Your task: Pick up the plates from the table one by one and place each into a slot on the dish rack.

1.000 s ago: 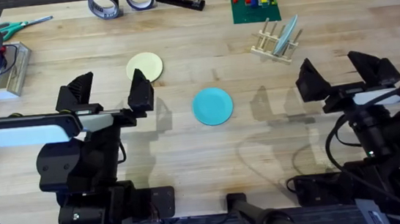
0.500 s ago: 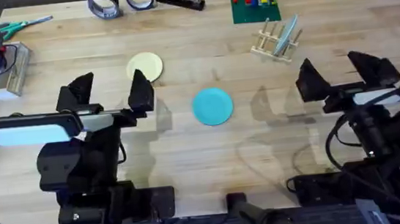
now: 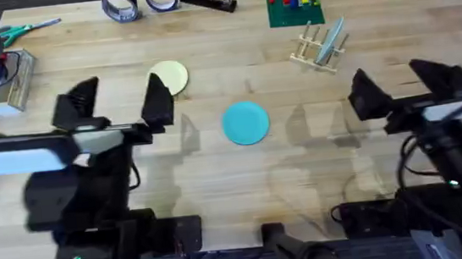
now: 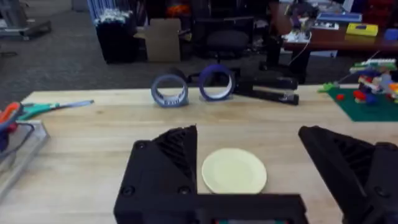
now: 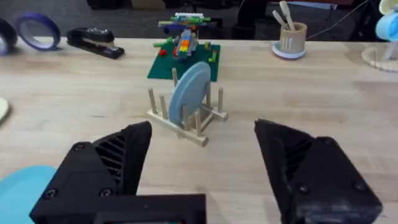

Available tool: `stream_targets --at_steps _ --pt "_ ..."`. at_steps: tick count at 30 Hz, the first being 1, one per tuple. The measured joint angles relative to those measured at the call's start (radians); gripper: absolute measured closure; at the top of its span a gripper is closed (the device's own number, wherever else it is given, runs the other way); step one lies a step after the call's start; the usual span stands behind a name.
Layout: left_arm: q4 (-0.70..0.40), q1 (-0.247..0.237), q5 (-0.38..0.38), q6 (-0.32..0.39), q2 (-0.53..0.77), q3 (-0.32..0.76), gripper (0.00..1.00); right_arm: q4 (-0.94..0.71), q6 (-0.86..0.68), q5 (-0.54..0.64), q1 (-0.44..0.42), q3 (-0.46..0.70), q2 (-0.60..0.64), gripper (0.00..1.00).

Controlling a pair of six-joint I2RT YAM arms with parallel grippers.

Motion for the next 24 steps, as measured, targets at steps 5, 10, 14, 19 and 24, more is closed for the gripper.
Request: stream_targets --at_steps 5,10,14,19,24 --pt "-0.157 0.000 0.000 0.003 0.000 0.171 0.008 -0.141 0.000 -0.001 0.000 0.140 0.005 0.007" --pt "-0.408 0.000 0.000 0.002 0.006 0.372 0.008 -0.267 0.000 -0.001 0.000 0.260 0.060 0.007" --pt "-0.596 0.000 0.000 -0.001 0.067 0.541 0.008 -0.333 0.000 -0.001 0.000 0.347 0.135 0.007" --pt "-0.800 0.000 0.000 -0.006 0.213 0.733 0.008 -0.397 0.000 -0.001 0.000 0.461 0.258 0.007" --pt "-0.960 0.000 0.000 -0.010 0.398 0.922 0.008 -0.477 0.000 -0.002 0.000 0.589 0.414 0.008"
